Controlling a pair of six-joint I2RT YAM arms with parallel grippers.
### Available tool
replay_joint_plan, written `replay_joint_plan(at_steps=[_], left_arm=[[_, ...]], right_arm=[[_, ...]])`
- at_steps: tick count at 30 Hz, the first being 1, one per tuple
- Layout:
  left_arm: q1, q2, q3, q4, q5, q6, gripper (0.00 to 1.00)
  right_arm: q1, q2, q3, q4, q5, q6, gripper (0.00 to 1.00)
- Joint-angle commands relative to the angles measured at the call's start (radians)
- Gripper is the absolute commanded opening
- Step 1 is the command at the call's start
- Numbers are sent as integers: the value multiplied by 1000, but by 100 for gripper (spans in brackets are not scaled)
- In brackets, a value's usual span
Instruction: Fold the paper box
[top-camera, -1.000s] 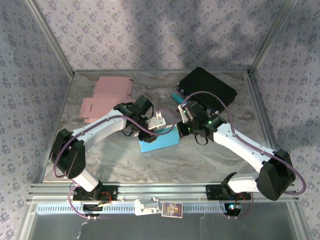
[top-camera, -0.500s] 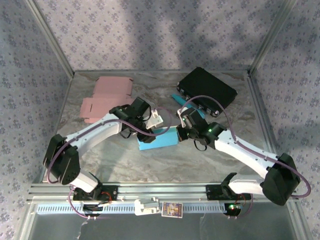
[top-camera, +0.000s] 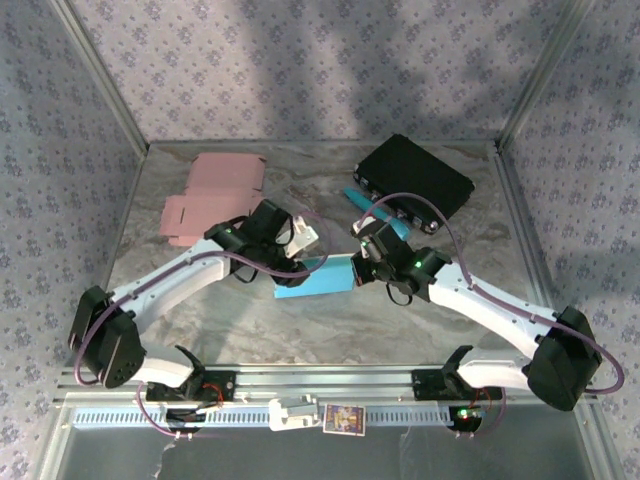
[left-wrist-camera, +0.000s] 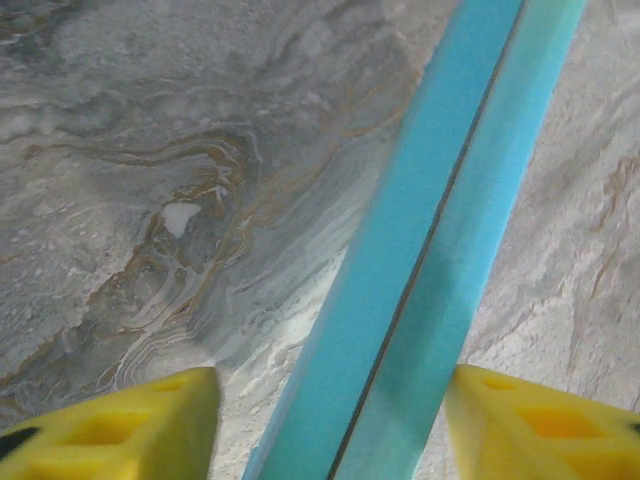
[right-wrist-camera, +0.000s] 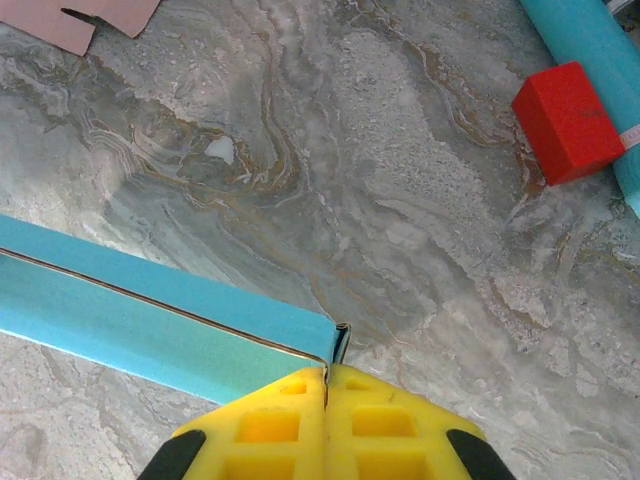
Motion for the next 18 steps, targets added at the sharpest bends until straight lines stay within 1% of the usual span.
replay_joint_plan(at_steps=[1, 3, 6, 8, 9, 10, 14, 16, 18], left_arm=[[4, -91, -19, 52, -29, -63, 67], [4, -124, -30, 58, -32, -78, 68], [7, -167, -34, 50, -78, -127, 68], [15, -204, -24, 20, -149, -188, 69], [19, -218, -12, -3, -176, -220, 67], [27, -230, 5, -36, -188, -261, 63], [27, -235, 89, -274, -185, -409, 49], [18, -234, 106, -382, -202, -445, 43], [-8, -243, 108, -443, -221, -464, 40]], right_arm=[[10, 10, 9, -76, 26, 15, 0], [10, 11, 9, -76, 26, 15, 0], [11, 13, 9, -78, 27, 16, 0], [11, 13, 10, -78, 27, 18, 0], [10, 13, 13, -80, 28, 17, 0], [11, 13, 16, -83, 30, 17, 0], [12, 20, 34, -93, 39, 20, 0], [14, 25, 43, -94, 38, 18, 0], [14, 31, 52, -98, 42, 20, 0]])
